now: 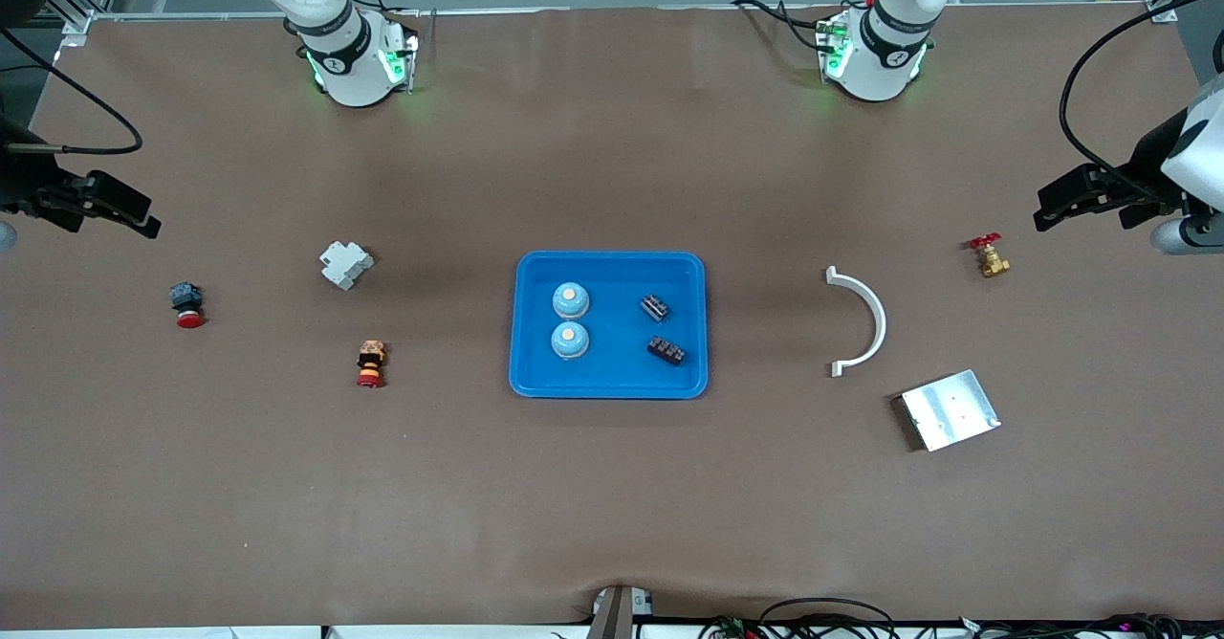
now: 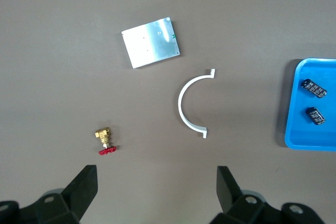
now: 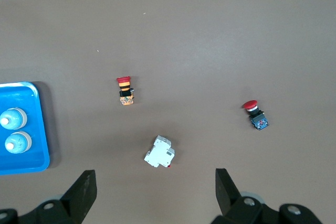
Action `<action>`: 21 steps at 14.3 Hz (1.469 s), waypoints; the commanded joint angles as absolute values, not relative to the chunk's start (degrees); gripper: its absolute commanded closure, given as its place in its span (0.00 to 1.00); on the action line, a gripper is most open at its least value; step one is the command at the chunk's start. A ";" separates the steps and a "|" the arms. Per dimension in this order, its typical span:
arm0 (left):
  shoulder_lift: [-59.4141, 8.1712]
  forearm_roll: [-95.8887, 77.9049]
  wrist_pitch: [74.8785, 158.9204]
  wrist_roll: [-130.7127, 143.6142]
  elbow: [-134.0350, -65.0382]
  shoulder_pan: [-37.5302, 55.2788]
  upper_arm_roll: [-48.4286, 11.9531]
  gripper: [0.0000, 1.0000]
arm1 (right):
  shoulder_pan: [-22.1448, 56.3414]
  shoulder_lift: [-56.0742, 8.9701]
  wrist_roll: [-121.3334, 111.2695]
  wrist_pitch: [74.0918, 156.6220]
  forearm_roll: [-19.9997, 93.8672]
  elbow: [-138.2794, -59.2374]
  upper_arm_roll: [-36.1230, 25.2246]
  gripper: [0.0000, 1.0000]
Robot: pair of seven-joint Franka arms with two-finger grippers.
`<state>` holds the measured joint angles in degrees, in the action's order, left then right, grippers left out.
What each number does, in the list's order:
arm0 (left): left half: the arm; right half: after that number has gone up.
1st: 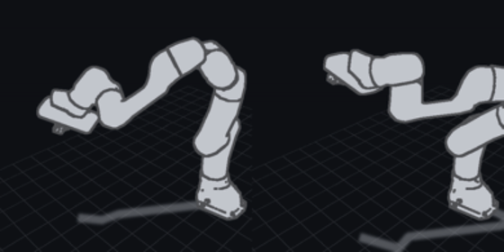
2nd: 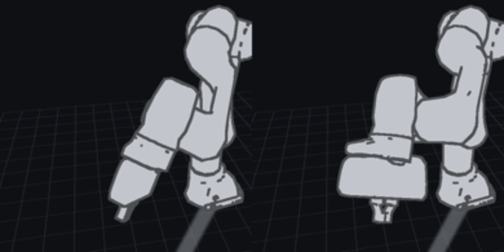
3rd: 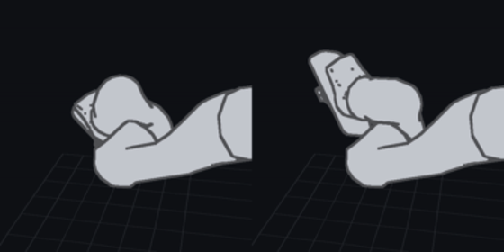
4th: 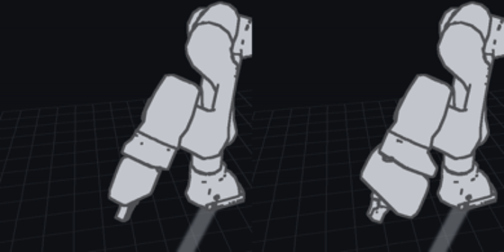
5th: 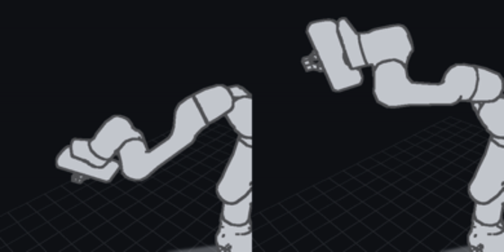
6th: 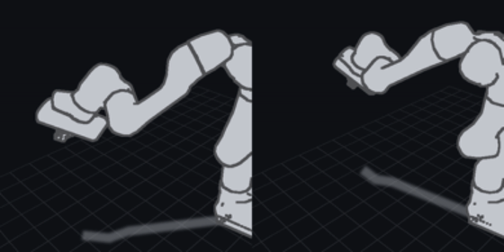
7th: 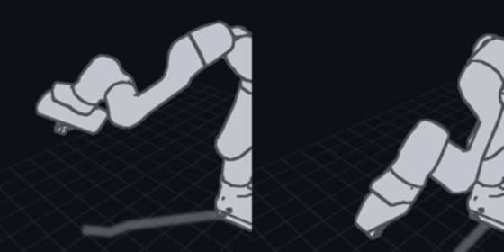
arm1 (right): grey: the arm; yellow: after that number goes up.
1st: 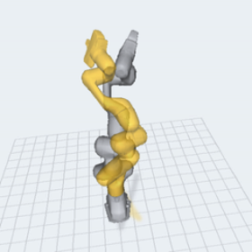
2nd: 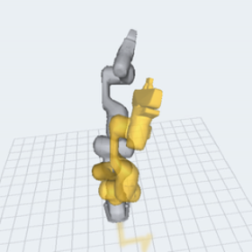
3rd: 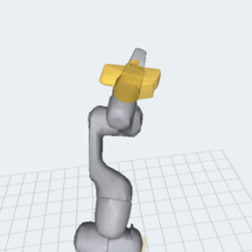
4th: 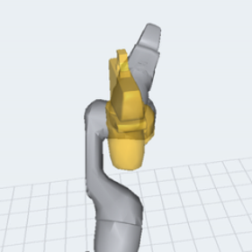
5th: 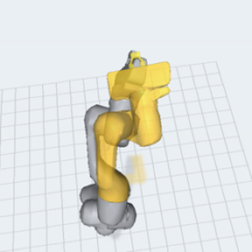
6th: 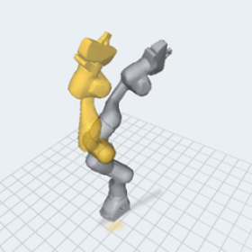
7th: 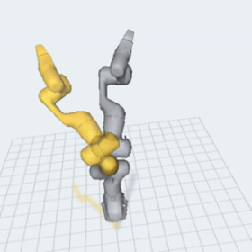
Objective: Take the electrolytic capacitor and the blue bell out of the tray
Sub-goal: 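Move the left gripper from rest toward the blue tray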
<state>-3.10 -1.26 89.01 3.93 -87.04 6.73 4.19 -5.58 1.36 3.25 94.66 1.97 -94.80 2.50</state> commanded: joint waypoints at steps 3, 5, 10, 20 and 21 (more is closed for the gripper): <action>-3.43 -0.79 88.15 4.66 -86.31 6.94 4.13 0.00 | -6.86 3.08 2.29 95.27 3.16 -96.50 3.16 0.00; -3.43 -0.88 88.15 4.48 -86.31 6.86 4.13 0.00 | -6.86 3.08 2.29 95.27 3.16 -96.50 3.16 0.00; -3.52 -1.05 88.07 10.86 -86.48 7.64 3.96 0.00 | -6.94 3.08 2.29 95.36 3.16 -96.86 3.16 0.00; -11.76 -4.74 88.94 40.85 -86.31 20.46 3.52 0.00 | -7.12 3.08 2.37 95.36 3.16 -98.08 3.08 0.00; -13.08 -4.75 89.73 42.26 -86.22 21.87 3.52 0.00 | -7.12 3.08 2.37 95.36 3.16 -98.17 3.08 0.00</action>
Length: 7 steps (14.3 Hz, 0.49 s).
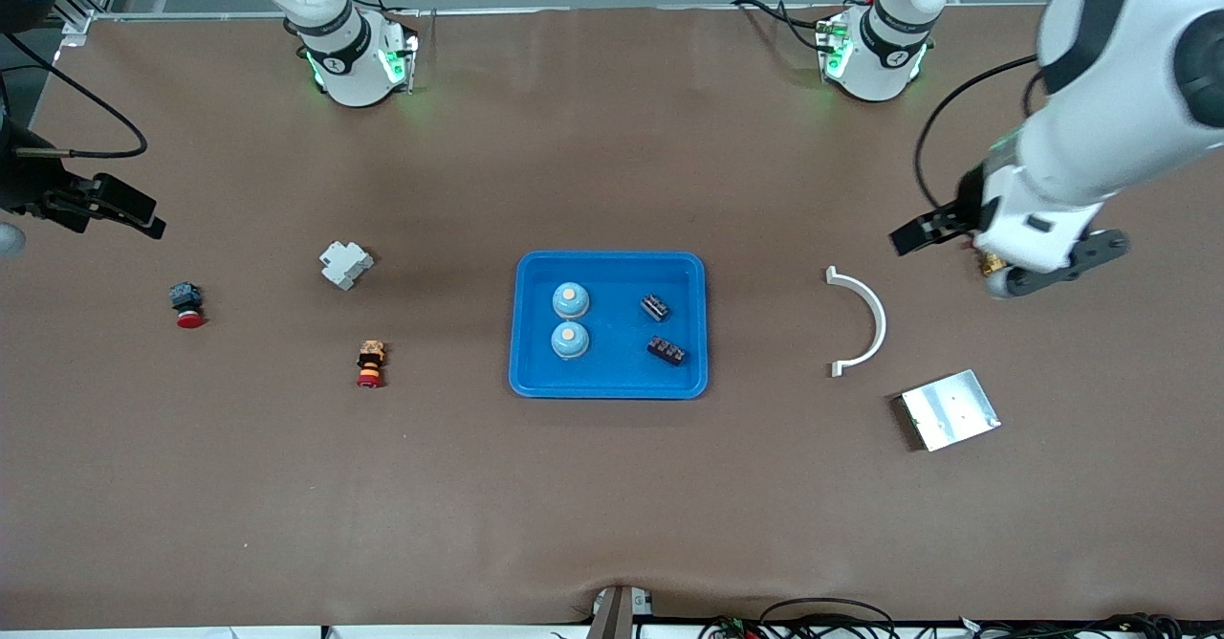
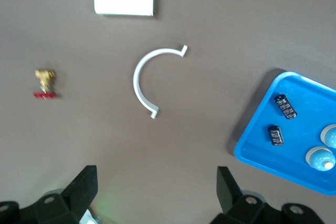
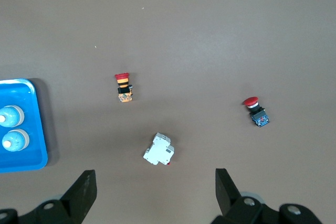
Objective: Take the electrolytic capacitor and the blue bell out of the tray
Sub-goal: 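Move the left gripper from rest toward the blue tray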
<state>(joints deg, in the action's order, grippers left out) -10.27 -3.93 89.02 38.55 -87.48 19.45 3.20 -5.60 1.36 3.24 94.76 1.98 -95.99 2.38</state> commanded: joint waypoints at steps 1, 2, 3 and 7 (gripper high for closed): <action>-14.23 -4.75 91.13 43.75 -86.22 23.28 3.52 0.00 | -7.12 2.99 2.37 95.36 3.16 -98.26 3.08 0.00; -15.63 -4.92 92.88 45.42 -86.22 24.60 3.52 0.00 | -7.12 2.99 2.37 95.62 3.16 -98.52 3.08 0.00; -16.86 -5.79 94.47 48.22 -86.22 25.91 3.52 0.00 | -7.12 2.99 2.37 95.89 3.16 -98.70 3.08 0.00; -20.64 -7.82 98.96 56.50 -86.22 29.52 3.60 0.00 | -6.95 2.99 2.81 97.29 3.16 -99.93 3.16 0.00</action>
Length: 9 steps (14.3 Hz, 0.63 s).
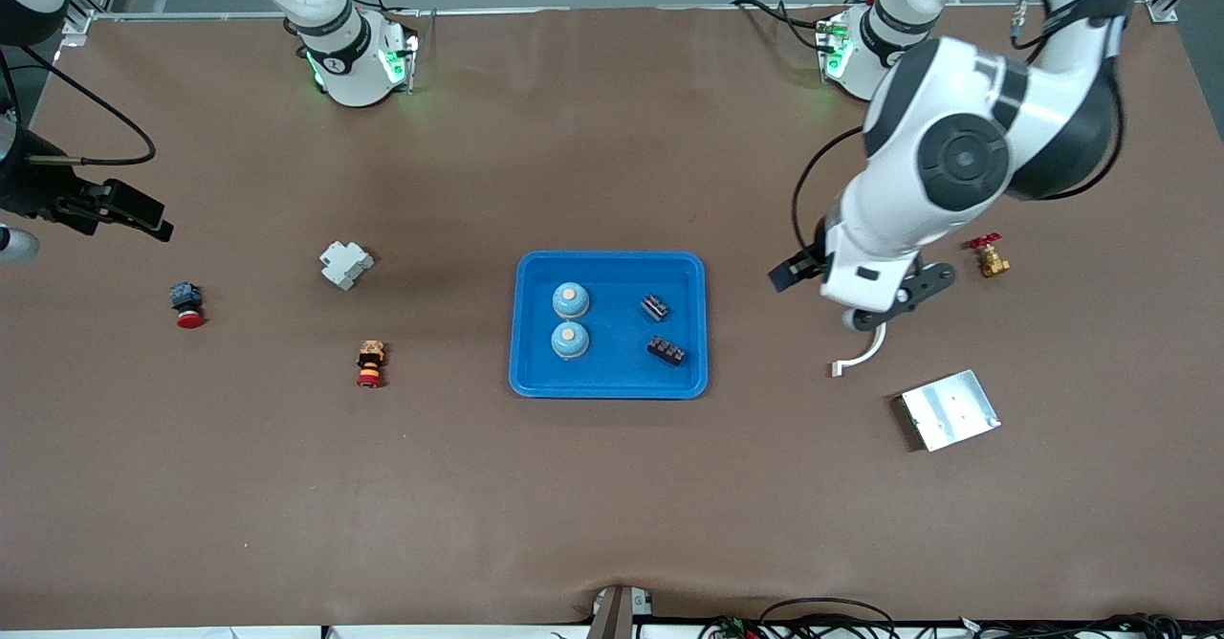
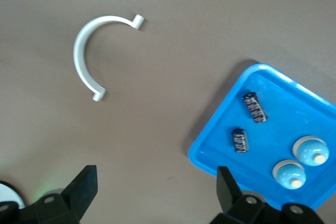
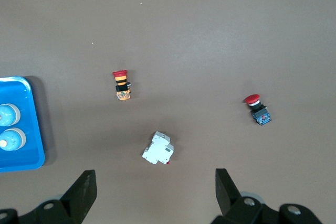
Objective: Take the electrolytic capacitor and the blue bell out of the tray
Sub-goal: 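Lower the left gripper over a brown capacitor while the right gripper reaches the tray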
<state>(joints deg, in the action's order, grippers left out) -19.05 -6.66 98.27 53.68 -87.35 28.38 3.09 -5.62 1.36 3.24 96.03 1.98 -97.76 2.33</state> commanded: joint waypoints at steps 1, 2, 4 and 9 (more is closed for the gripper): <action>-22.05 -7.74 99.83 59.12 -86.22 31.10 3.60 0.00 | -6.68 2.99 3.25 97.73 3.25 -100.37 3.25 0.00; -23.54 -7.65 101.76 62.11 -86.22 32.33 3.60 0.00 | -6.59 2.90 3.51 98.34 3.69 -100.72 3.34 0.00; -26.09 -7.73 103.88 64.07 -86.13 33.31 3.52 0.00 | -6.68 2.90 3.96 99.83 8.33 -102.38 3.34 0.00; -31.98 -8.69 113.36 68.54 -86.13 36.73 3.52 0.00 | -4.75 2.90 5.44 105.90 8.88 -107.22 3.69 0.00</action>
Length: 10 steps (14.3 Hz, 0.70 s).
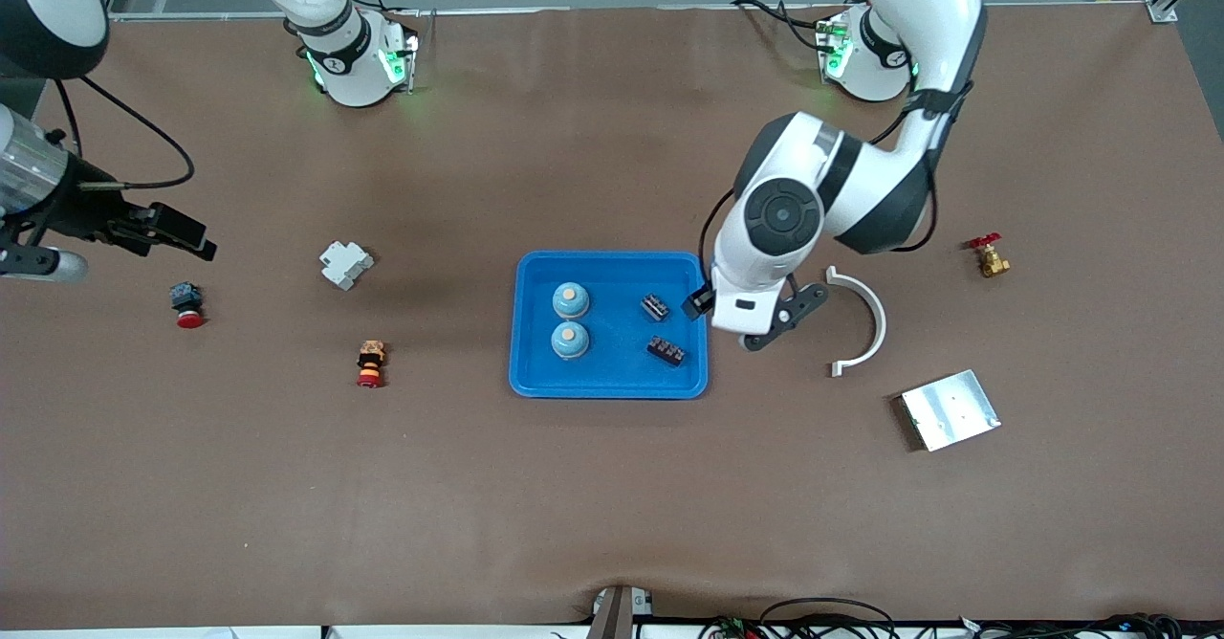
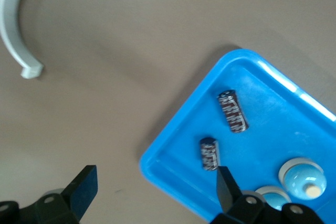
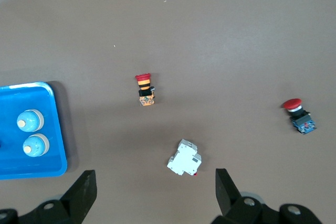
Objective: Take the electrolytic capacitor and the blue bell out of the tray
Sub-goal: 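Lower the left gripper over a brown capacitor while the right gripper reaches the tray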
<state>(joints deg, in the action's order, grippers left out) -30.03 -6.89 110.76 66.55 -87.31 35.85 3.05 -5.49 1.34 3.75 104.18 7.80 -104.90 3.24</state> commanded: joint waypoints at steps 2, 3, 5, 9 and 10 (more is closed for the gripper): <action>-34.70 -8.79 117.31 68.64 -86.05 37.87 3.52 0.00 | -2.12 2.38 10.43 106.78 8.88 -107.31 3.69 0.00; -35.67 -8.88 118.90 68.73 -86.13 38.49 3.52 0.00 | -0.72 2.11 13.24 107.57 8.79 -107.40 3.69 0.00; -37.26 -10.62 121.89 68.64 -86.13 38.50 3.52 0.00 | 2.36 1.06 17.64 110.20 8.61 -108.10 3.60 0.00; -39.11 -11.69 125.50 68.73 -86.13 38.94 3.52 0.00 | 7.37 -3.15 26.08 115.12 8.53 -108.11 3.60 0.00; -39.98 -11.78 126.38 68.73 -86.13 39.02 3.52 0.00 | 8.69 -4.21 28.10 116.62 8.53 -108.02 3.69 0.00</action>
<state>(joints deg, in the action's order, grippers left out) -38.60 -10.50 125.03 67.96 -87.11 38.29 3.04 6.29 -2.30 24.24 114.22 7.97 -108.13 4.06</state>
